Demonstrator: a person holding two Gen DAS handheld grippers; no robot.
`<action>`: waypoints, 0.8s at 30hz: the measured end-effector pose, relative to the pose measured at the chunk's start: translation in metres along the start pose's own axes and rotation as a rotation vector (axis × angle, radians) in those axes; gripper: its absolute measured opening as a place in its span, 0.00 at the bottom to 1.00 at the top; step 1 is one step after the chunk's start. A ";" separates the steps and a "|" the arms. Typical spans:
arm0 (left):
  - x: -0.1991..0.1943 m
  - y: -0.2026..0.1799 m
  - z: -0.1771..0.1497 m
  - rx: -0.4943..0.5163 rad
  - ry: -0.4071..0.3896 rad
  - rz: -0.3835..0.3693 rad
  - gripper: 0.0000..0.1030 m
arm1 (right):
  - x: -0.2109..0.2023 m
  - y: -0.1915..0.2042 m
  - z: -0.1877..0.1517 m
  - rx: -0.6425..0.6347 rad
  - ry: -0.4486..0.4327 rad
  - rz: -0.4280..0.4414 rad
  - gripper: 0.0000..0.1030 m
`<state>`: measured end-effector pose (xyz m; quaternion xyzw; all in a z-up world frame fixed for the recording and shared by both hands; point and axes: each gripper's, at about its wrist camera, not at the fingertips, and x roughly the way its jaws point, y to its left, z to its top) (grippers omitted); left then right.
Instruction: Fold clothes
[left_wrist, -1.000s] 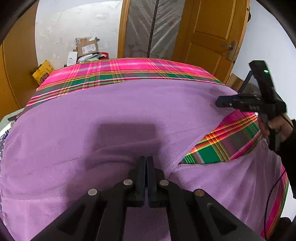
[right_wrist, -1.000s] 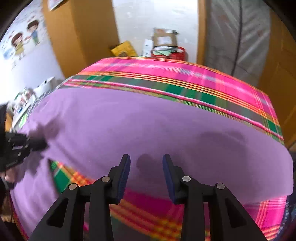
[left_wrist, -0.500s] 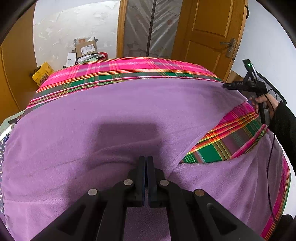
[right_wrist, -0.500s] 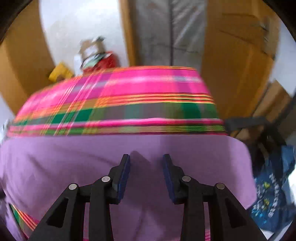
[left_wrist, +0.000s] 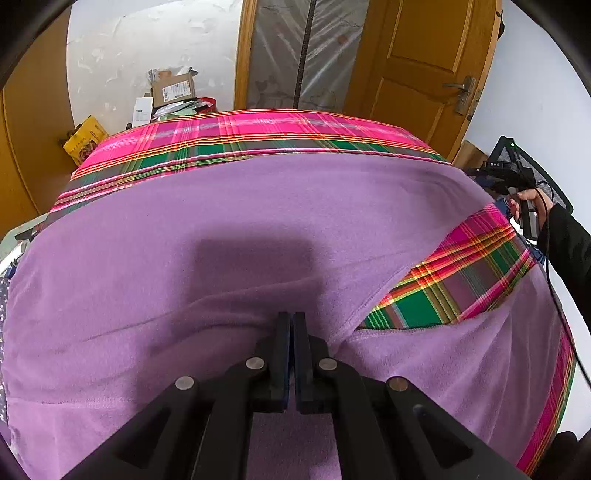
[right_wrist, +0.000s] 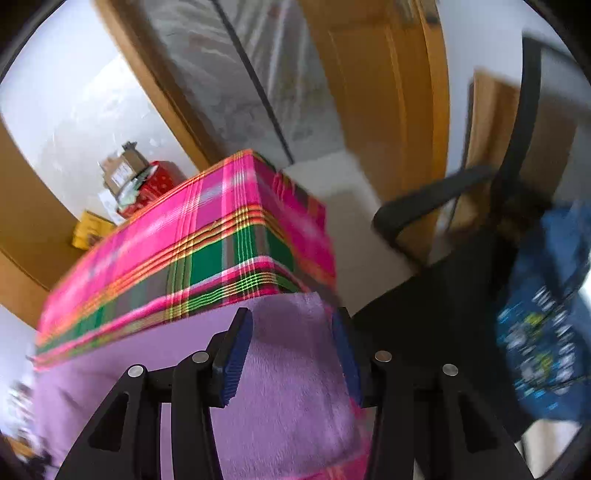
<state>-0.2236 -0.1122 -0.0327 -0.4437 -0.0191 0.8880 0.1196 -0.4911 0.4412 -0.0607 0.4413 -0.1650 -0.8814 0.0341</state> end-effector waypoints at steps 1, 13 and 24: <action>0.000 0.000 0.000 0.000 0.000 0.000 0.00 | 0.000 0.000 0.001 0.000 -0.003 -0.003 0.45; 0.003 -0.002 0.003 0.017 0.009 0.014 0.00 | 0.004 0.005 0.011 -0.001 -0.042 -0.045 0.14; -0.058 0.024 -0.001 -0.095 -0.115 0.043 0.00 | -0.084 0.070 -0.081 -0.153 -0.031 0.212 0.44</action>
